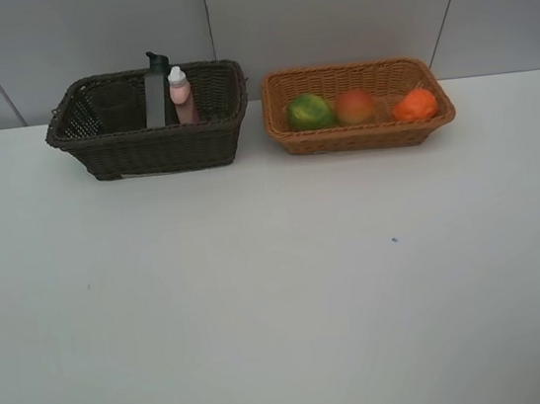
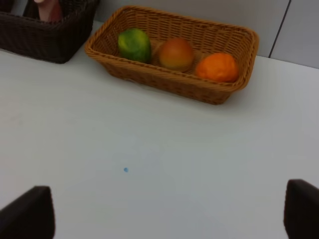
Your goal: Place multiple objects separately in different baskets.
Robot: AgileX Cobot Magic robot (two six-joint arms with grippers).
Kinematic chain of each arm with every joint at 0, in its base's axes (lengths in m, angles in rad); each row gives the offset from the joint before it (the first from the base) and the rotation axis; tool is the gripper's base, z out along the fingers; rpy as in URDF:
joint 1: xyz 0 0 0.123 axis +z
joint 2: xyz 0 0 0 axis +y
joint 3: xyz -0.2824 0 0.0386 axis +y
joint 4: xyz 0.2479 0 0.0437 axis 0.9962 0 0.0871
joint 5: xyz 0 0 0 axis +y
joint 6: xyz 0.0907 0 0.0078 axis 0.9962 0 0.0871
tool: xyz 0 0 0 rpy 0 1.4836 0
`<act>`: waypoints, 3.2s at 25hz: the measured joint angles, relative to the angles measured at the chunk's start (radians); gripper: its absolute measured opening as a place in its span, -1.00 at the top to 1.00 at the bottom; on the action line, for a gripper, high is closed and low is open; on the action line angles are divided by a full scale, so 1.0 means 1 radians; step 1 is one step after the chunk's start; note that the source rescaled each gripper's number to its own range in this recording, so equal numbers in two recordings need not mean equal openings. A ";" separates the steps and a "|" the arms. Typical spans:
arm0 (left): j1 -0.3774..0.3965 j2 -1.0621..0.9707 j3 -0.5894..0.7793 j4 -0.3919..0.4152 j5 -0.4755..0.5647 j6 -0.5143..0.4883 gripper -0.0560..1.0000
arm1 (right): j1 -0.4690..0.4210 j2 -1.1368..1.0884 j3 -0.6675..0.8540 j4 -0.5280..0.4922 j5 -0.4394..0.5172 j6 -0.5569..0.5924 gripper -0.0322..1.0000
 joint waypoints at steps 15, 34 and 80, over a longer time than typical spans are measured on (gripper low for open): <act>0.000 -0.392 0.063 -0.073 0.252 0.000 -0.96 | 0.000 0.000 0.000 0.000 0.000 0.000 -0.98; 0.000 -0.638 0.257 -0.135 0.259 0.115 -0.96 | 0.000 0.000 0.000 0.000 0.000 0.000 -0.98; 0.324 -0.638 0.257 -0.134 0.259 0.125 -0.96 | -0.325 0.000 0.000 0.000 0.000 0.000 -0.98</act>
